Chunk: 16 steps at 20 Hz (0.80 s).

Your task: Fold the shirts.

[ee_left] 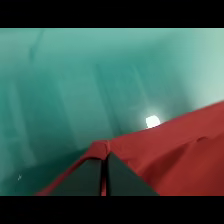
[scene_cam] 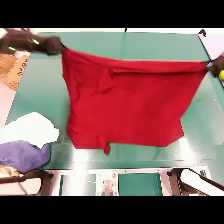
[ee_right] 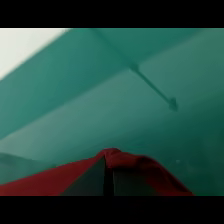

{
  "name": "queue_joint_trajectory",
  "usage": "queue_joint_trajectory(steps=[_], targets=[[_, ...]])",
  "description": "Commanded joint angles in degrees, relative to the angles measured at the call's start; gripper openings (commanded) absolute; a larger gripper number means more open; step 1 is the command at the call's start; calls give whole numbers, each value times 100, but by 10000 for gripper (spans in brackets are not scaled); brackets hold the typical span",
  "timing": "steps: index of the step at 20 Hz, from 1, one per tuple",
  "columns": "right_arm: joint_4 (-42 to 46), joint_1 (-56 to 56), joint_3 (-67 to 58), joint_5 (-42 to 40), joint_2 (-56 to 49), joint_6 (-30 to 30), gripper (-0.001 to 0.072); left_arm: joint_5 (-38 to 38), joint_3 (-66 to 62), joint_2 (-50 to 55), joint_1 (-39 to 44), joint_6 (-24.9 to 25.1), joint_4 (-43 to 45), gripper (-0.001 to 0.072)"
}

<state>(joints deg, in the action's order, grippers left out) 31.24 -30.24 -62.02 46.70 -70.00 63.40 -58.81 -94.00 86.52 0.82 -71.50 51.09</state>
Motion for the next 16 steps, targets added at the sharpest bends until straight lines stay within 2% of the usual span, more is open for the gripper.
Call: queue_joint_trajectory(steps=[1, 8, 16], targets=[[-404, 146, -61, -509, -1351, -114, 12, 774, 92, 999, -4, 323, -610, 32], [-533, 328, -1825, -236, -3053, -105, 14, 2096, 79, 1349, -4, 457, -791, 31], [-529, 656, -3565, -195, -3722, 87, 14, 2815, 79, 1349, -4, 599, -807, 32]])
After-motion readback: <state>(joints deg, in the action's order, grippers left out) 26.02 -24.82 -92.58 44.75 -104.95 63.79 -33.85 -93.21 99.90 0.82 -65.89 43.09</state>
